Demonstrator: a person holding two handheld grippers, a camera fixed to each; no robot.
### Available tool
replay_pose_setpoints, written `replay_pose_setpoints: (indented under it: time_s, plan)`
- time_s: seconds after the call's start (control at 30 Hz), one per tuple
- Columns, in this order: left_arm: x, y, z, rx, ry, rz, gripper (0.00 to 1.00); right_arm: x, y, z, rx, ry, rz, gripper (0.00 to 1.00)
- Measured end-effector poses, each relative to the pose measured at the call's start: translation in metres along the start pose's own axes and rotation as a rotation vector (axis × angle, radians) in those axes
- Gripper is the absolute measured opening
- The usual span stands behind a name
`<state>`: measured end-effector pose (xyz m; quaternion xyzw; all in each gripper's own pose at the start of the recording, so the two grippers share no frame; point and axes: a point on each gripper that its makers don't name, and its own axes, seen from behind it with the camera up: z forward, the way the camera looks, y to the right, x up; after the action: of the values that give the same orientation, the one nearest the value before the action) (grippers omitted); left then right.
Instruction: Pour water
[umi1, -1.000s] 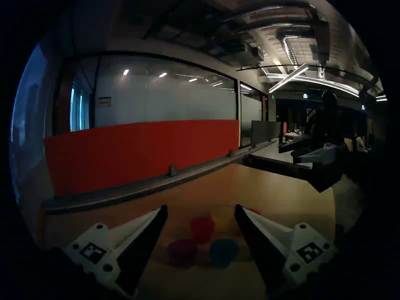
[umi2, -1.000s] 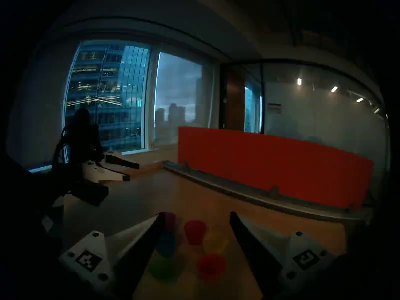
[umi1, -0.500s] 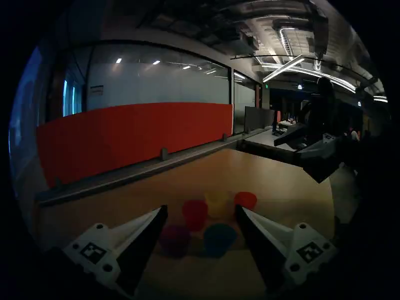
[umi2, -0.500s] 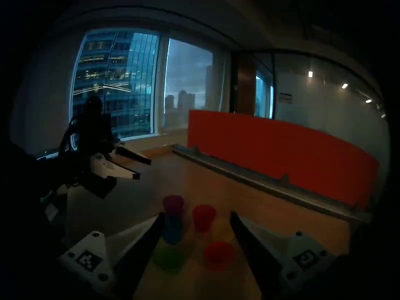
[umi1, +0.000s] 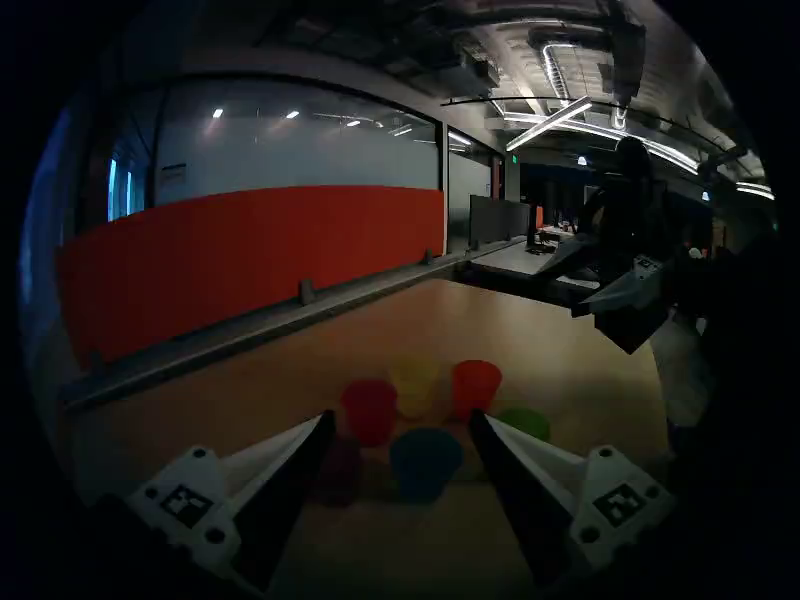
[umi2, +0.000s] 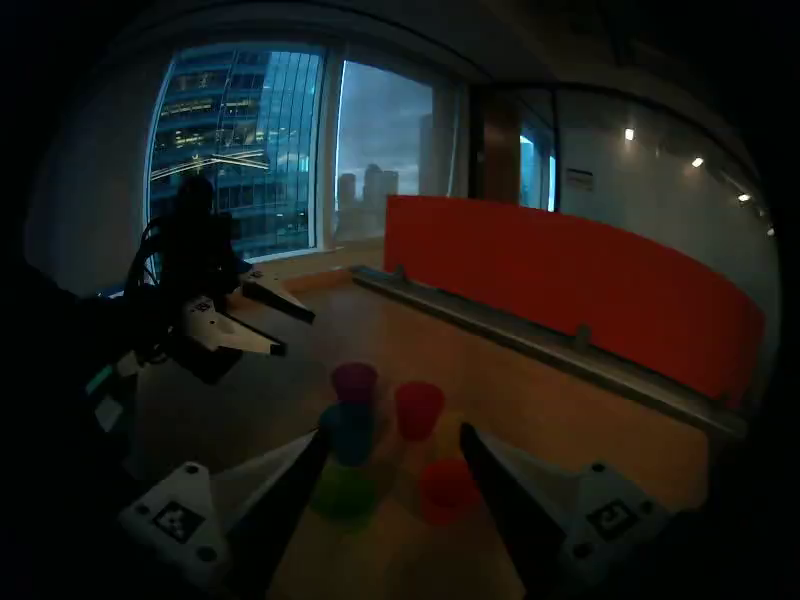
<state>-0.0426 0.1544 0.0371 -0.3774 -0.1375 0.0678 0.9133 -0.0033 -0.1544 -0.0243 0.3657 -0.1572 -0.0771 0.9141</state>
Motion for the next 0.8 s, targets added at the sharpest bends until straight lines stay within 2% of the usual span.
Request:
replay_pose_setpoints:
  time_s: [0.57,0.8]
  plan:
    - [-0.049,0.022,0.018,-0.046,-0.097,0.019,1.00,-0.039,-0.007,0.007,0.018,-0.057,-0.017,0.98]
    - [-0.062,0.027,0.022,-0.058,-0.125,0.015,1.00,-0.051,-0.011,0.010,0.027,-0.079,-0.026,0.98]
